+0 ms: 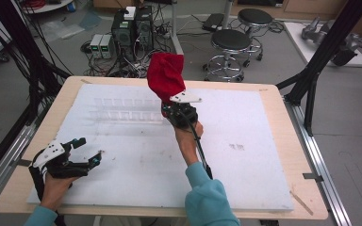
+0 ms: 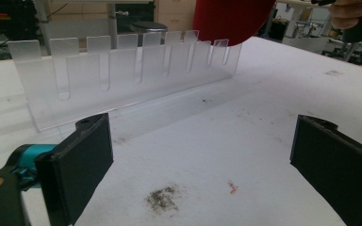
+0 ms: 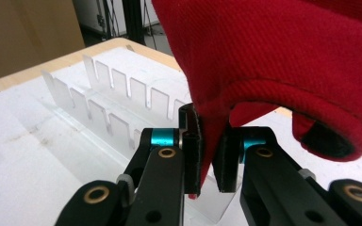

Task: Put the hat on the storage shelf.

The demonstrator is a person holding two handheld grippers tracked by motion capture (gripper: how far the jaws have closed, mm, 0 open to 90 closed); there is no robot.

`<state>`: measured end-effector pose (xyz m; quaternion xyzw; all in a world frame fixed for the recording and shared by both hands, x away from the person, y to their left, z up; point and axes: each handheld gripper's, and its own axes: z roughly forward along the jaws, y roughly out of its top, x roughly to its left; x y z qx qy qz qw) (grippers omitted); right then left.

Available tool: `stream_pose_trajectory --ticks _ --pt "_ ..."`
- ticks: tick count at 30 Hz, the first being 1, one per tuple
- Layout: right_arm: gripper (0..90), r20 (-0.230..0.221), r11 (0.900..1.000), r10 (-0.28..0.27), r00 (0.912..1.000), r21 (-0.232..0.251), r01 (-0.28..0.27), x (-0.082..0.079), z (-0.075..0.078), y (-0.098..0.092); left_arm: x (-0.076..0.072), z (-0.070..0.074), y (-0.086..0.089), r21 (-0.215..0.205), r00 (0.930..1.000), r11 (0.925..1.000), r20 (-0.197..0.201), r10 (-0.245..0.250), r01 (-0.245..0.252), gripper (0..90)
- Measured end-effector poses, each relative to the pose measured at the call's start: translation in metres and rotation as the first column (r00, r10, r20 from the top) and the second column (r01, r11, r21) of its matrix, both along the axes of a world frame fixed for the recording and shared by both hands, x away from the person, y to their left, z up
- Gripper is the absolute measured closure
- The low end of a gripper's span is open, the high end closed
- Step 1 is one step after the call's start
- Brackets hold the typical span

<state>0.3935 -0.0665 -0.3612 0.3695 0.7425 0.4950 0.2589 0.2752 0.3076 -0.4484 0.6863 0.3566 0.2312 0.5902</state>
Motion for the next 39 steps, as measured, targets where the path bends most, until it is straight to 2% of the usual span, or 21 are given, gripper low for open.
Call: stream_pose_trajectory --ticks 1,14,22,26,33,37,39 --pt "83.9 -0.003 1.0 0.001 1.0 -0.003 -0.001 0.002 -0.002 0.002 -0.001 0.0 0.002 -0.014 1.0 0.9999 0.003 0.005 -0.005 6.8" --pt "83.6 -0.026 1.0 0.006 0.9997 0.008 -0.006 0.011 -0.012 0.002 -0.001 -0.001 0.002 -0.004 1.0 1.0 0.007 0.005 -0.005 6.8" --pt "83.7 -0.03 1.0 0.011 0.9995 0.003 -0.011 0.008 -0.015 0.002 -0.001 -0.001 0.002 -0.011 1.0 0.9999 0.005 0.009 -0.009 6.8" --pt "83.8 -0.05 1.0 0.007 0.9987 0.005 -0.007 0.003 -0.019 0.002 -0.001 -0.001 0.001 -0.011 0.9999 0.9999 0.005 0.01 -0.01 6.8" --pt "83.5 -0.061 1.0 0.01 0.9981 0.002 -0.01 0.002 -0.02 0.001 -0.001 -0.001 0.002 -0.011 0.9999 0.9999 0.005 0.01 -0.01 6.8" --pt "80.0 -0.079 1.0 0.016 0.9967 -0.002 -0.016 0.003 -0.02 -0.002 -0.001 -0.001 0.003 -0.014 0.9999 0.9998 0.007 0.013 -0.013 6.8" --pt "68.7 -0.085 1.0 0.013 0.9963 -0.004 -0.013 0.003 -0.02 -0.003 -0.002 -0.002 0.002 -0.021 0.9997 0.9996 0.011 0.021 -0.02 6.8"
